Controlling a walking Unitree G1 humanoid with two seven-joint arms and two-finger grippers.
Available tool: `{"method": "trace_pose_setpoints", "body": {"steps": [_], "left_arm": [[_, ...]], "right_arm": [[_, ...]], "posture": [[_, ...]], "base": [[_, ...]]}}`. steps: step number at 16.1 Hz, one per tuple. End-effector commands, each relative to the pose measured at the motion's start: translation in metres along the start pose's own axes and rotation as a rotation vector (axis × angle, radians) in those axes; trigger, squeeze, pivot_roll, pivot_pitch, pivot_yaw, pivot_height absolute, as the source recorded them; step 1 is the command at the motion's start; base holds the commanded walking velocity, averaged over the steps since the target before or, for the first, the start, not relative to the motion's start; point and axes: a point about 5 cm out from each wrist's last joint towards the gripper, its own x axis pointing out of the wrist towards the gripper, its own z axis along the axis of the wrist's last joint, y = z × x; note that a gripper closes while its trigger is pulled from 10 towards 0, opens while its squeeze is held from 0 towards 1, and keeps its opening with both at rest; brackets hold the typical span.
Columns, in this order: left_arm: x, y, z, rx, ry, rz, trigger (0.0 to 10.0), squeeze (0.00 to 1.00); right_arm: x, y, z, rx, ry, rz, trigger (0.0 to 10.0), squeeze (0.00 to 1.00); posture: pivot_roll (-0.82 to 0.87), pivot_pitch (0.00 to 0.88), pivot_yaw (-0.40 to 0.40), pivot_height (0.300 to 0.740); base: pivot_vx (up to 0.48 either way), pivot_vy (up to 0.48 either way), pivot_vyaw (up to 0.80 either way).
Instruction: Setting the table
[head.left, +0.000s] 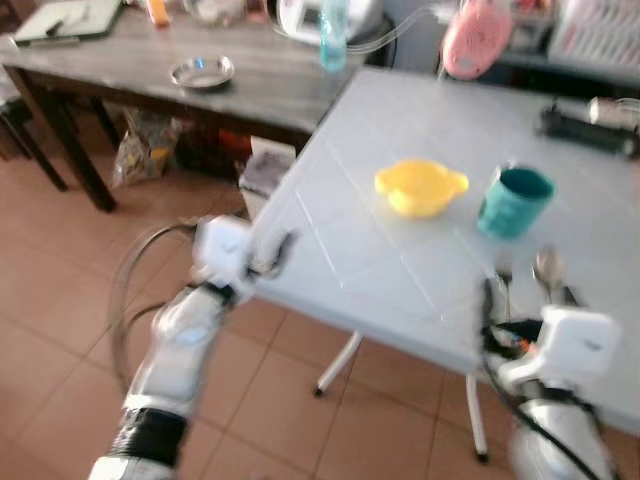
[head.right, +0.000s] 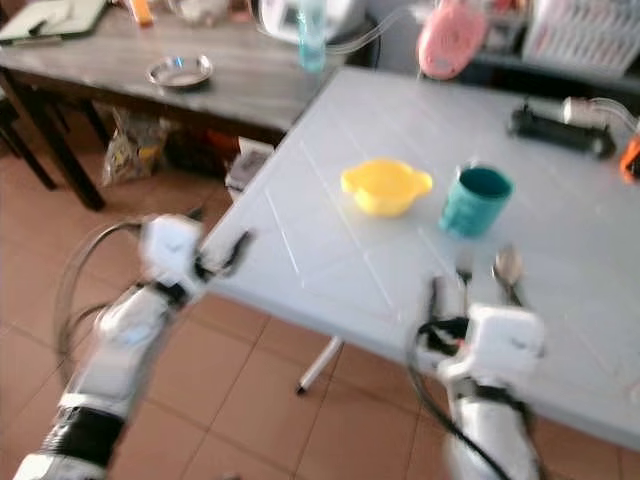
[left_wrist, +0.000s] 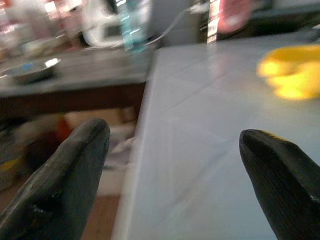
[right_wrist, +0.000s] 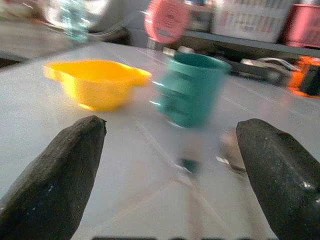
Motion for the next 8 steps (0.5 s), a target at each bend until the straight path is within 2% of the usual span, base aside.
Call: {"method": "trace_pose_setpoints", "body": {"steps": [1,8], "left_arm": [[0.0052,-0.0112,0.0038,-0.014,-0.015,-0.038,10.0,0.0],[0.0071,-0.0193,0.0042,-0.032,-0.023,-0.057,10.0,0.0]], "right_arm": [[-0.0031,-0.0091,-0.0008,-0.025,0.007,-0.023,10.0,0.0],[0.0003,-0.0077,0.0001,-0.031,0.0,-0.012,10.0,0.0]], "posture": [[0.07,0.121,0.014,0.74],[0.07,0.116,0.005,0.74]], "base": [[0.319,0.0,0.0],[0.316,0.0,0.0]]}}
